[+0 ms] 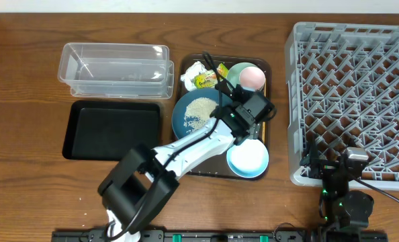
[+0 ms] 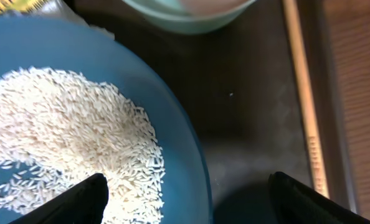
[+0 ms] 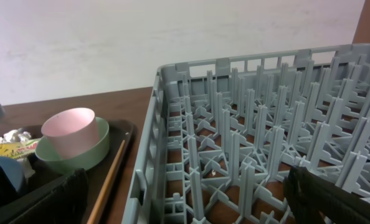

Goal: Sort waste into correct bins and load items into the dishwasher rack
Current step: 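Move the left gripper over the tray to the blue rice plate, then grasp the rim of the blue plate with the left gripper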

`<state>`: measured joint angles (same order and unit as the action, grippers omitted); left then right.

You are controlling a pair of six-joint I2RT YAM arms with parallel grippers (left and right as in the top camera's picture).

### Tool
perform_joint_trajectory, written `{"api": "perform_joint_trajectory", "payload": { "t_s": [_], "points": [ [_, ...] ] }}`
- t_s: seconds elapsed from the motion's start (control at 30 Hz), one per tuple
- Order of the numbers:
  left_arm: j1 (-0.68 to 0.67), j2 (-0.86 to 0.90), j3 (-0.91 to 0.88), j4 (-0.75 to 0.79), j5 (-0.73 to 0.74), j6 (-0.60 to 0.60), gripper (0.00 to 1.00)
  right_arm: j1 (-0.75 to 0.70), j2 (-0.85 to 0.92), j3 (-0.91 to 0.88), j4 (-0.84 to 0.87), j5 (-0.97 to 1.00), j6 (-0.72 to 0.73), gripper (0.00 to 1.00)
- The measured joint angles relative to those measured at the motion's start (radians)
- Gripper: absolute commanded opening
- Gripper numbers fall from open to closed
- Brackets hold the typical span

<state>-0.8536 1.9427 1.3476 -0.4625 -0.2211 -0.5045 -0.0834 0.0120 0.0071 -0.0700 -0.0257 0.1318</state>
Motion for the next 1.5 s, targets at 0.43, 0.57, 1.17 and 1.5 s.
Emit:
{"api": "perform_joint_trajectory", "payload": {
  "t_s": [0.43,0.57,1.17,1.5],
  "points": [
    [0.002,0.037,0.0,0.0,-0.004,-0.031,0.68,0.0,0.0,0.0,0.0,0.0,0.0,0.99],
    [0.002,0.059,0.0,0.0,-0.004,-0.043,0.57,0.0,0.0,0.0,0.0,0.0,0.0,0.99],
    [0.001,0.064,0.0,0.016,-0.004,-0.048,0.19,0.0,0.0,0.0,0.0,0.0,0.0,0.99],
    [0.0,0.048,0.0,-0.004,-0.013,-0.045,0.06,0.0,0.0,0.0,0.0,0.0,0.0,0.99]
  ]
}}
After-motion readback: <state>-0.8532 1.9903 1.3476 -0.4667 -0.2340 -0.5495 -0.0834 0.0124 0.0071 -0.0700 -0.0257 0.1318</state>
